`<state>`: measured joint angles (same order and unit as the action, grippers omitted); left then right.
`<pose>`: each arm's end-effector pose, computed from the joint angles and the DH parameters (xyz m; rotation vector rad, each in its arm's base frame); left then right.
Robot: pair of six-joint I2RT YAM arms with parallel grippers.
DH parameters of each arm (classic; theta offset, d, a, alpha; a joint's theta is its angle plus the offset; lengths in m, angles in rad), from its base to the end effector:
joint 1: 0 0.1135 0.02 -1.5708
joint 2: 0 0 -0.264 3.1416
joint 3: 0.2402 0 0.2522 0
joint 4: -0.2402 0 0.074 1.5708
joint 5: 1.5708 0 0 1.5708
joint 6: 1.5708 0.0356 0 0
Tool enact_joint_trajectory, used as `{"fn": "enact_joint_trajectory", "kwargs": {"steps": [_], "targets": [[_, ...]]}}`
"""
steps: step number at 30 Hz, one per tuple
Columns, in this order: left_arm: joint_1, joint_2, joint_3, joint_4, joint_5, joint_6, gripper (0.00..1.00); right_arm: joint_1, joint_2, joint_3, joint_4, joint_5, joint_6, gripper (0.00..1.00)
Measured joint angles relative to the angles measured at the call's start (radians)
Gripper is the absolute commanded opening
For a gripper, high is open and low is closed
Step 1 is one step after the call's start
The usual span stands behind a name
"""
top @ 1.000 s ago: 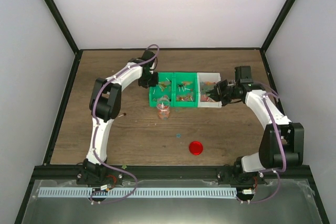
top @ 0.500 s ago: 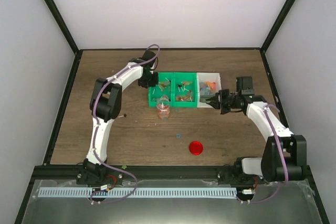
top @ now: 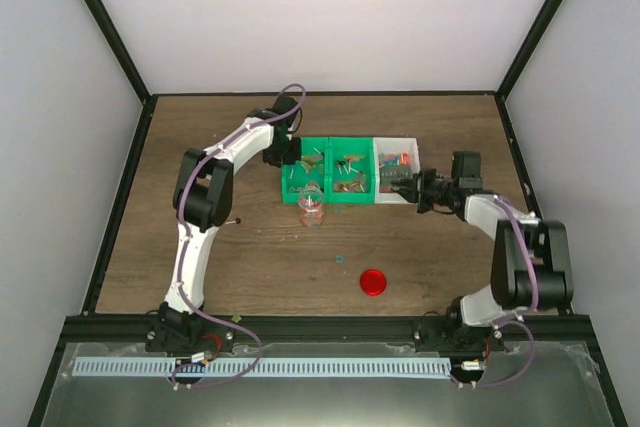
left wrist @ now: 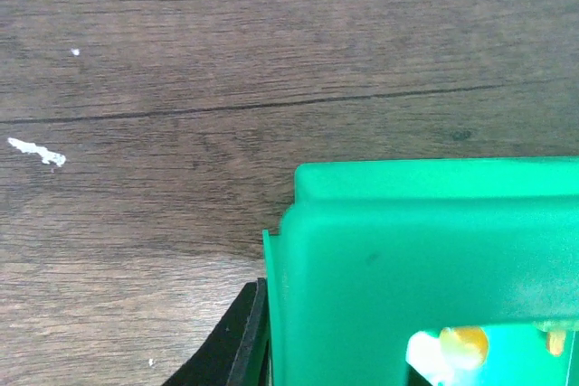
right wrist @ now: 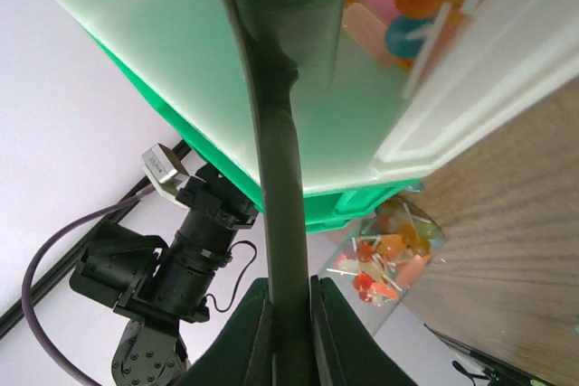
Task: Pack the candies
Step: Scoop the fake candies from the storage box.
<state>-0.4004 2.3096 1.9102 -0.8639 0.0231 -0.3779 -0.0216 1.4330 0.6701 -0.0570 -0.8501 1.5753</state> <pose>0.4417 -0.1878 0.1642 0.0373 2.8589 -0.1987 0.2693 0.0209 0.1778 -1.5457 -2.1563 -1.5648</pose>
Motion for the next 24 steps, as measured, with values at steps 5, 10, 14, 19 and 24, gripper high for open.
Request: {"fn": "enact_joint_trajectory", "kwargs": {"steps": [5,10,14,19,24], "targets": [[0.006,0.015,0.026,-0.007,-0.019,-0.031,0.04,-0.017,0.185,0.089,0.119,-0.074,-0.066,0.01],[0.020,0.028,0.049,-0.017,-0.035,-0.072,0.04,-0.023,0.311,0.174,0.188,-0.130,-0.171,0.01],[0.022,0.031,0.053,-0.022,-0.043,-0.087,0.04,-0.025,0.381,0.245,0.157,-0.153,-0.315,0.01],[0.023,0.034,0.058,-0.025,-0.044,-0.091,0.04,-0.027,0.387,0.264,0.094,-0.151,-0.438,0.01],[0.023,0.035,0.060,-0.026,-0.043,-0.090,0.04,-0.027,0.387,0.267,0.070,-0.152,-0.468,0.01]]}}
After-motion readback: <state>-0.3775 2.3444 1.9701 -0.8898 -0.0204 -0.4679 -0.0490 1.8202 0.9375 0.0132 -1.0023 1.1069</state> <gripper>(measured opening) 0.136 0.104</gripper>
